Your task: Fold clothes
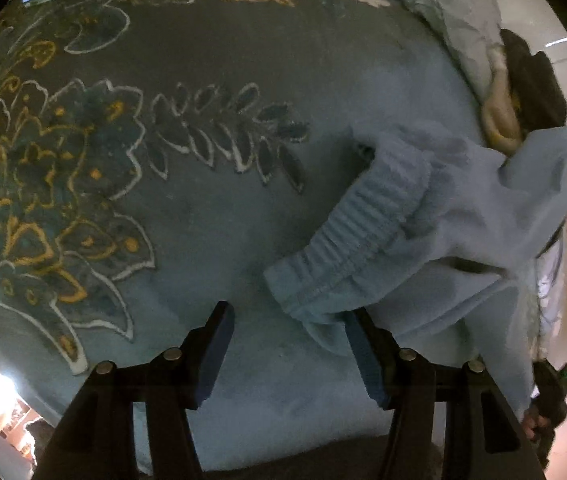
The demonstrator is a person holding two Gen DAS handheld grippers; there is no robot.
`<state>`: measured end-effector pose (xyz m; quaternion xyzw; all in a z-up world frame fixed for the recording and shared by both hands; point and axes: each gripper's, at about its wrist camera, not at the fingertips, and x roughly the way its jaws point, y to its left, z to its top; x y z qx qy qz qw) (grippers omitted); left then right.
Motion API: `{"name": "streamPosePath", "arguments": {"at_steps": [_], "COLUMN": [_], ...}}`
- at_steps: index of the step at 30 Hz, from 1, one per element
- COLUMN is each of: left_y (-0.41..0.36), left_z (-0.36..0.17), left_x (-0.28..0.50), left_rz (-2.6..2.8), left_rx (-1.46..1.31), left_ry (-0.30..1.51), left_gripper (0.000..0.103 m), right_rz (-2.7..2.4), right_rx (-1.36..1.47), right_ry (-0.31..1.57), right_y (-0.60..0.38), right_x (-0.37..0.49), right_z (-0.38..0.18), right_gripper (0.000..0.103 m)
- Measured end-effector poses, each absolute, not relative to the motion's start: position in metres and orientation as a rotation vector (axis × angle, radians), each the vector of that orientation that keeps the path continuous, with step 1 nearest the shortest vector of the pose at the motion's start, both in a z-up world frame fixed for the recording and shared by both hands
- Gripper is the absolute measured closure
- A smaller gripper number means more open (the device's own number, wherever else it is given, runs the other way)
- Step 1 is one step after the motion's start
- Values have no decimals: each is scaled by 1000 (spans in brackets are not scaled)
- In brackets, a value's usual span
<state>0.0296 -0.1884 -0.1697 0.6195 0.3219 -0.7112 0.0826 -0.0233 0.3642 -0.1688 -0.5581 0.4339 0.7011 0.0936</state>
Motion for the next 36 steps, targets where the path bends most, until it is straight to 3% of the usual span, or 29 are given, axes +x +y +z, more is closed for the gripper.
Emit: {"name": "streamPosePath", "arguments": {"at_steps": [1, 2, 3, 6, 13, 14, 16, 18, 26, 27, 28, 36], "left_y": [-187, -185, -183, -184, -183, -184, -185, -184, -182, -186, -189, -216], "left_z": [-171, -172, -173, -169, -154, -153, -152, -150, -146, -143, -140, -116], "left_x": [29, 28, 27, 22, 18, 17, 16, 17, 11, 10, 10, 4], "left_rz": [-2123, -2122, -2121, -2121, -2156, -2157, -2157, -2156, -2169, -2177, -2186, -2255], "left_rx": [1846, 1842, 1838, 1797, 1739, 1742, 1740, 1736, 1737, 1730, 1723, 1665], "left_ry": [965, 969, 972, 971, 988, 986, 985, 983, 931, 929, 927, 909], "left_gripper": [44, 54, 73, 92, 93, 93, 93, 93, 93, 93, 93, 93], "right_rz": [2095, 2119, 2144, 2206, 2185, 2170, 2143, 2129, 2066, 2067, 2071, 2307], "right_rx": [-1644, -1626, -1606, -1557, -1594, -1602, -1609, -1622, -1653, -1658, -1671, -1407], "right_ry": [1283, 1277, 1268, 1213, 1231, 1241, 1245, 1215, 1153, 1158, 1170, 1173], "right_y": [368, 371, 375, 392, 406, 405, 402, 397, 381, 379, 376, 404], "right_x": [-22, -20, -18, -8, 4, 3, -2, -9, -28, -29, -29, 9], "right_z": [-164, -158, -152, -130, -130, -134, -143, -152, -174, -174, -174, -99], "right_gripper": [99, 100, 101, 101, 98, 95, 70, 67, 71, 93, 100, 100]}}
